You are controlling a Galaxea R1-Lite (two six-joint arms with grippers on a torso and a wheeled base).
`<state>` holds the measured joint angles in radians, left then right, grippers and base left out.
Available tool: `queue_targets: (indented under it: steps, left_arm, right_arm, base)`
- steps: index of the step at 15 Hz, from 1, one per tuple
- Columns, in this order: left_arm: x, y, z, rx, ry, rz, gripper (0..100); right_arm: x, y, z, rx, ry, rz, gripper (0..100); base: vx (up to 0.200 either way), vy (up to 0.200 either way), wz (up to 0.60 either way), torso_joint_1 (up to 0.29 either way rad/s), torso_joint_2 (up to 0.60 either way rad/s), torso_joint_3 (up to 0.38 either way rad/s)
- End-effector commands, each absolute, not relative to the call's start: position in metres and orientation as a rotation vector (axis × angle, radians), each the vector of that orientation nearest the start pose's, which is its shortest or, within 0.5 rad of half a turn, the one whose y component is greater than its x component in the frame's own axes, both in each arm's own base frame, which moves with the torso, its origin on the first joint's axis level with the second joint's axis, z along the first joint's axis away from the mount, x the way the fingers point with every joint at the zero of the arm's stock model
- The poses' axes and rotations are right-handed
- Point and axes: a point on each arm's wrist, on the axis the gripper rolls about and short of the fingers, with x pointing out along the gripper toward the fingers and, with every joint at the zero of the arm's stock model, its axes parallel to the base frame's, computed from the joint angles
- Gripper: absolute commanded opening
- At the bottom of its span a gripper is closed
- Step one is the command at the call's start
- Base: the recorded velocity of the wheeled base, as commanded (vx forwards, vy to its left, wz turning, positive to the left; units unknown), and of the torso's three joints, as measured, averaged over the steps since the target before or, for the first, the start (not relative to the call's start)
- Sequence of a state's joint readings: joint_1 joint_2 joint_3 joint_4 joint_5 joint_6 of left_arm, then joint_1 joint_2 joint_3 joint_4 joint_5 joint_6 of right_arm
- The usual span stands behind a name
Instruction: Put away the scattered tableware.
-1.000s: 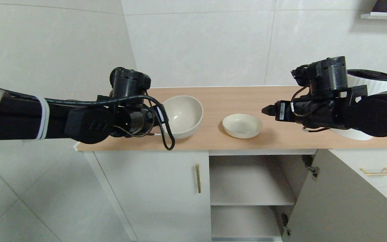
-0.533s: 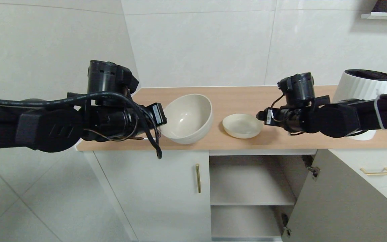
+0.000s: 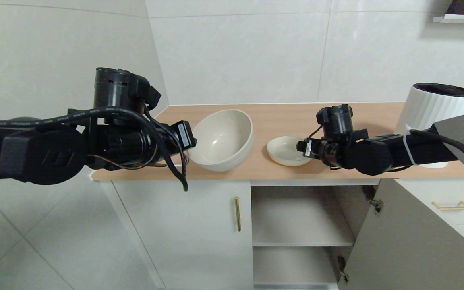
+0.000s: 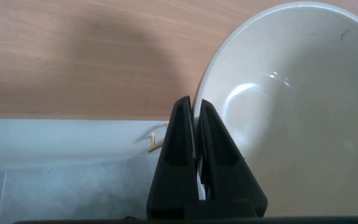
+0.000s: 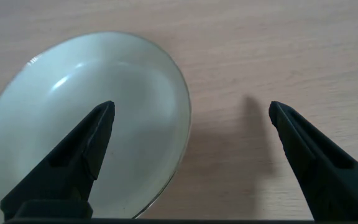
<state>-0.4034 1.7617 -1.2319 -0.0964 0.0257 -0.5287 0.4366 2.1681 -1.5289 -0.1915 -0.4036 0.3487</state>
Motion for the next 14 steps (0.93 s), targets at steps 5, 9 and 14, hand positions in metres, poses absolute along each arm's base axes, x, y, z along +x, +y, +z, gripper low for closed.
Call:
queue_targets:
  steps: [5, 9, 14]
  left_arm:
    - [0.311, -0.132, 0.229, -0.422, 0.509, -0.248, 0]
    - [0.31, -0.131, 0.23, -0.424, 0.505, -0.243, 0]
    - [0.291, -0.124, 0.235, -0.43, 0.5, -0.246, 0]
  right_arm:
    - [0.41, 0.182, 0.152, 0.155, 0.423, -0.041, 0]
    - [0.407, 0.18, 0.16, 0.165, 0.41, -0.041, 0]
    - [0.365, 0.158, 0.207, 0.234, 0.362, -0.014, 0]
  base:
    - [0.0, 0.0, 0.0, 0.0, 0.0, 0.0]
    - [0.0, 0.0, 0.0, 0.0, 0.0, 0.0]
    - [0.0, 0.0, 0.0, 0.0, 0.0, 0.0]
